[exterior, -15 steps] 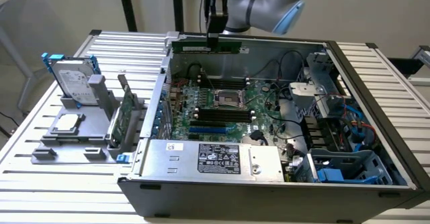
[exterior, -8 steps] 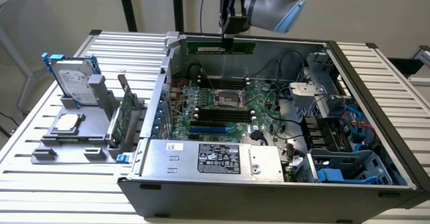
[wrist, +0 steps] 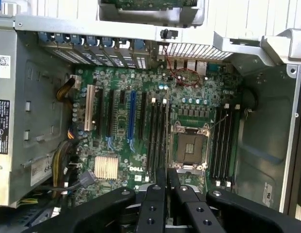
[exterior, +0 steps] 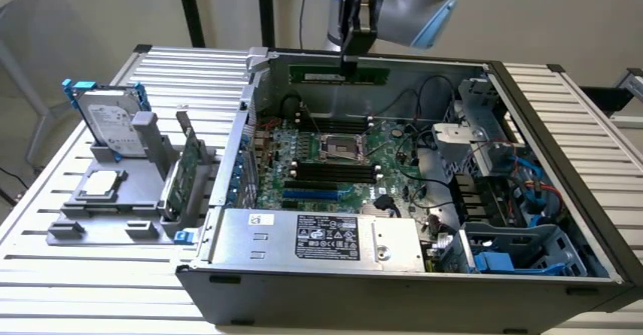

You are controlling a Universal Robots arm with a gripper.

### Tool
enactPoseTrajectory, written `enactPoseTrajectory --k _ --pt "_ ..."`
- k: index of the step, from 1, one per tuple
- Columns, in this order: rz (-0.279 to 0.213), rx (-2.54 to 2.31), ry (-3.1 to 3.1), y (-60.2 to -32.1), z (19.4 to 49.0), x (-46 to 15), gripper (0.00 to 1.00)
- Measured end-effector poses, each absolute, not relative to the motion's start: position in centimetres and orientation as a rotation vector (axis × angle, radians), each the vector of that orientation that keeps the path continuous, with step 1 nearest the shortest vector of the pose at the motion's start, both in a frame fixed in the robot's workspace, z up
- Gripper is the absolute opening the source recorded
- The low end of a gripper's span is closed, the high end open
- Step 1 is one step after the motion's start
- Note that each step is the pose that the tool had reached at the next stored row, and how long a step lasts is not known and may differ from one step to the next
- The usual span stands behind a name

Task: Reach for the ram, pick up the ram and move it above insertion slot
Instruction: 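Pick up the ram and move it above insertion slot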

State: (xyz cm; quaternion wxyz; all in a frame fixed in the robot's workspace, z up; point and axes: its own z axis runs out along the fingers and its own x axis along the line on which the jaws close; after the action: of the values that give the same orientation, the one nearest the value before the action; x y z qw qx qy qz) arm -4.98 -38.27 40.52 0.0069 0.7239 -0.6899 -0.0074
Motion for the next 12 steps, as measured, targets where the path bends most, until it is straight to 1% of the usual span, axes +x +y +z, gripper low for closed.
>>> enactPoseTrajectory --k 12 --pt "-0.022 2.199 -2.227 -37.73 40.13 -4.86 0.13"
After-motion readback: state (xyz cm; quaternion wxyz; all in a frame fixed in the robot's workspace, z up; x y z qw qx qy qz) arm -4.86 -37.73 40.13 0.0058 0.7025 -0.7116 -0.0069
